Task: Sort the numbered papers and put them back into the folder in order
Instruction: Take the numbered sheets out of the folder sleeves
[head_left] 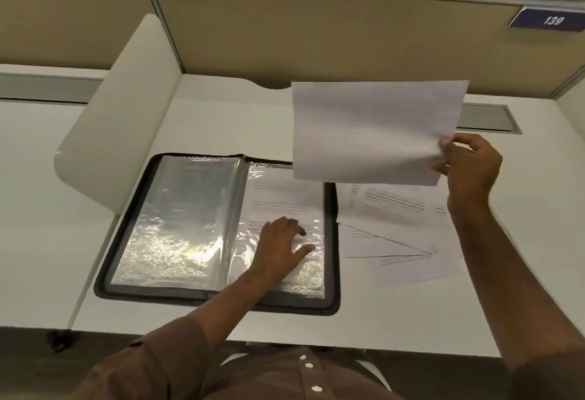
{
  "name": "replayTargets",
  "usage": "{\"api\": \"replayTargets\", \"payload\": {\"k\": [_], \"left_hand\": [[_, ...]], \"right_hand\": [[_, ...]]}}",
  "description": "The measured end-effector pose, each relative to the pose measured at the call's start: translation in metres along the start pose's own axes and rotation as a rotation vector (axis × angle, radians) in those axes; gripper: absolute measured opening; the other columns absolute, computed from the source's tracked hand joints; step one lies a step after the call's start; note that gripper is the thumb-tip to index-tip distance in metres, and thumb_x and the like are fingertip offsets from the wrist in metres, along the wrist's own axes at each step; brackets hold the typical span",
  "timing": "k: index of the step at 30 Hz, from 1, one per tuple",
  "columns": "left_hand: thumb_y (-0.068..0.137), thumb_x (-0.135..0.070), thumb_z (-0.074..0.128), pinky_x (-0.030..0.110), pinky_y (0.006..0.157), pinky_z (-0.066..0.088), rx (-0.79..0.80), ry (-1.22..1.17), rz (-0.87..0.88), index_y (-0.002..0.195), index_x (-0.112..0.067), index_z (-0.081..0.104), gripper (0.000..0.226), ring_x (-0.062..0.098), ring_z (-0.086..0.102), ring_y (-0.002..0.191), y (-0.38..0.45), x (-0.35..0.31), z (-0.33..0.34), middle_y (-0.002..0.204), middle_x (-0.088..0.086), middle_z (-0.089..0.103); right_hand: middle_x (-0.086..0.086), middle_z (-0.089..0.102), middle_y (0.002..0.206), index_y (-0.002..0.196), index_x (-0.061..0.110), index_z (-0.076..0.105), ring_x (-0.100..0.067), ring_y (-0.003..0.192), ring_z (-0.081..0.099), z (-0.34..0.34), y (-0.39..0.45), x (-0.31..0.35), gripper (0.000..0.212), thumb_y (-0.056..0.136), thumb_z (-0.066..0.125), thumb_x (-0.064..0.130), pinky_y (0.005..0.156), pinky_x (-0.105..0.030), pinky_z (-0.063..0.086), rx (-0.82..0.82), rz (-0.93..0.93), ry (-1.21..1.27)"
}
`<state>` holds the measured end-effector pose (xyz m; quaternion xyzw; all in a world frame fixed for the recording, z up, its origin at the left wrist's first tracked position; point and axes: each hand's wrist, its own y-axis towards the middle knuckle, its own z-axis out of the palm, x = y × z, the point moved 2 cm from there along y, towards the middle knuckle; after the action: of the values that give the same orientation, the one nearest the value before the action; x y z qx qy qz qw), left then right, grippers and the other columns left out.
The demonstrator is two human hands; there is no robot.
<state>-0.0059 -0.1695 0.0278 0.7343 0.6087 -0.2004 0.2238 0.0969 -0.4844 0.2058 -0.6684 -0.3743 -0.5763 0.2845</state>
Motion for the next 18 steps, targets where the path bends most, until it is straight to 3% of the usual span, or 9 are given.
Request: {"api": "replayTargets", "payload": {"k": [2,3,6,8,11,15,18], "left_hand": [[0.08,-0.072,0.059,0.039,0.1,0.043,0.032,0.046,0.009,0.105,-0.026,0.067,0.053,0.015,0.057,0.112,0.0,-0.009,0.008,0.118,-0.005,0.064],[0.078,-0.073,0.06,0.04,0.101,0.044,0.064,0.085,-0.003,0.104,-0.025,0.067,0.055,0.017,0.056,0.116,0.0,-0.01,0.016,0.122,-0.003,0.063],[0.074,-0.073,0.066,0.044,0.108,0.04,0.153,0.216,-0.02,0.108,-0.025,0.065,0.059,0.022,0.048,0.13,0.001,-0.021,0.029,0.138,0.0,0.055],[0.076,-0.066,0.072,0.045,0.11,0.037,0.151,0.276,-0.009,0.11,-0.023,0.064,0.055,0.025,0.044,0.135,0.002,-0.02,0.035,0.145,0.003,0.05],[0.073,-0.055,0.081,0.046,0.102,0.044,0.119,0.284,0.028,0.102,-0.021,0.068,0.046,0.027,0.052,0.128,0.004,-0.017,0.033,0.14,0.004,0.056],[0.078,-0.034,0.083,0.04,0.085,0.054,0.039,0.235,0.069,0.088,-0.019,0.072,0.021,0.023,0.067,0.105,0.011,-0.018,0.021,0.119,0.0,0.07],[0.089,-0.033,0.074,0.028,0.088,0.051,-0.031,0.018,-0.042,0.095,-0.023,0.07,0.012,0.01,0.064,0.102,0.009,-0.008,0.008,0.116,-0.009,0.068]], "right_hand": [[-0.004,0.072,0.085,0.1,0.009,0.072,-0.023,0.069,0.07,-0.008,0.006,-0.01,0.018,0.09,0.069,0.024,0.067,-0.044,0.062,-0.111,-0.175,-0.089],[-0.005,0.073,0.087,0.101,0.008,0.071,-0.022,0.071,0.071,-0.01,0.005,-0.014,0.021,0.091,0.068,0.026,0.07,-0.041,0.062,-0.141,-0.263,-0.129],[-0.001,0.072,0.092,0.102,0.003,0.071,-0.007,0.079,0.065,-0.015,-0.012,-0.024,0.017,0.096,0.064,0.016,0.072,-0.014,0.05,-0.152,-0.494,-0.216],[-0.003,0.074,0.102,0.106,0.003,0.071,-0.004,0.088,0.067,-0.015,-0.022,-0.044,0.014,0.1,0.063,0.012,0.079,-0.013,0.049,-0.07,-0.59,-0.287],[-0.003,0.075,0.114,0.114,0.008,0.072,-0.015,0.102,0.072,-0.015,-0.03,-0.093,0.018,0.1,0.064,0.016,0.088,-0.027,0.054,0.086,-0.581,-0.468],[-0.001,0.074,0.12,0.118,0.014,0.073,-0.021,0.108,0.071,-0.02,-0.047,-0.148,0.025,0.098,0.062,0.025,0.093,-0.03,0.051,0.243,-0.449,-0.696],[0.001,0.07,0.127,0.123,0.018,0.071,-0.022,0.118,0.066,-0.024,-0.056,-0.178,0.029,0.094,0.069,0.025,0.097,-0.035,0.05,0.367,-0.347,-0.852]]}}
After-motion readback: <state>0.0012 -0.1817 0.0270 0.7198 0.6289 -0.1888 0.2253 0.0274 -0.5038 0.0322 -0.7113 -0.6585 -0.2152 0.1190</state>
